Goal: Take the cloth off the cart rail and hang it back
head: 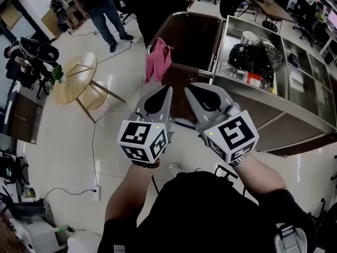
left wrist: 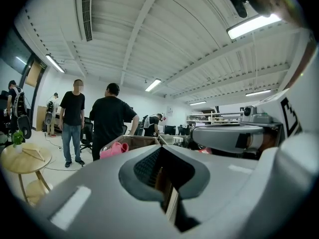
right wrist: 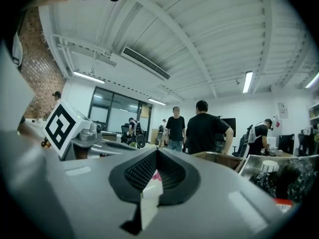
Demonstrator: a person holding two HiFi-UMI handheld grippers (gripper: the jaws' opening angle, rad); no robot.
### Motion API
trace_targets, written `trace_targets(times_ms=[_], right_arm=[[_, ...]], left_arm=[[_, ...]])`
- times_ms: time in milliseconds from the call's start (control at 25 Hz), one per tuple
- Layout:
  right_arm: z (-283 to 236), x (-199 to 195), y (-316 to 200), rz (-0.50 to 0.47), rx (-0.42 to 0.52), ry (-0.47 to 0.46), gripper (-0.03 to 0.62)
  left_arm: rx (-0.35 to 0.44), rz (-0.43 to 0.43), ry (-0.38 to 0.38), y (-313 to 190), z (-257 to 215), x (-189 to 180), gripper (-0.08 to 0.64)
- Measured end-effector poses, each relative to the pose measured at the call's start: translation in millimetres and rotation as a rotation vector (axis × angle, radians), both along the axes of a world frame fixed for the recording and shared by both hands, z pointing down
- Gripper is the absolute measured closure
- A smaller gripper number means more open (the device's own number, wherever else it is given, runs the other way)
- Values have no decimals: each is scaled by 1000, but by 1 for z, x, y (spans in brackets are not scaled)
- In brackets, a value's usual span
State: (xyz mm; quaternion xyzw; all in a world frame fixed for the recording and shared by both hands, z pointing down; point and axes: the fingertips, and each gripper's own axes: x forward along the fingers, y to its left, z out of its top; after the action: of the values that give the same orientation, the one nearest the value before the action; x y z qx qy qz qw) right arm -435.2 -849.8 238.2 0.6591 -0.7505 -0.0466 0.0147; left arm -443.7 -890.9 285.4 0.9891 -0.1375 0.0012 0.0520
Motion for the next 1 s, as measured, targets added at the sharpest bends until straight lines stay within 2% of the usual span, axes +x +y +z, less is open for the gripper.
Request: trace_targets(times_ms=[440, 1000], right_arm=[[15, -10, 51, -48, 17, -24, 594], [21, -35, 57, -23, 2, -3, 594]], left_arm=[[63, -51, -12, 59, 3, -12, 557], [111, -8, 1, 71, -4, -28, 557]])
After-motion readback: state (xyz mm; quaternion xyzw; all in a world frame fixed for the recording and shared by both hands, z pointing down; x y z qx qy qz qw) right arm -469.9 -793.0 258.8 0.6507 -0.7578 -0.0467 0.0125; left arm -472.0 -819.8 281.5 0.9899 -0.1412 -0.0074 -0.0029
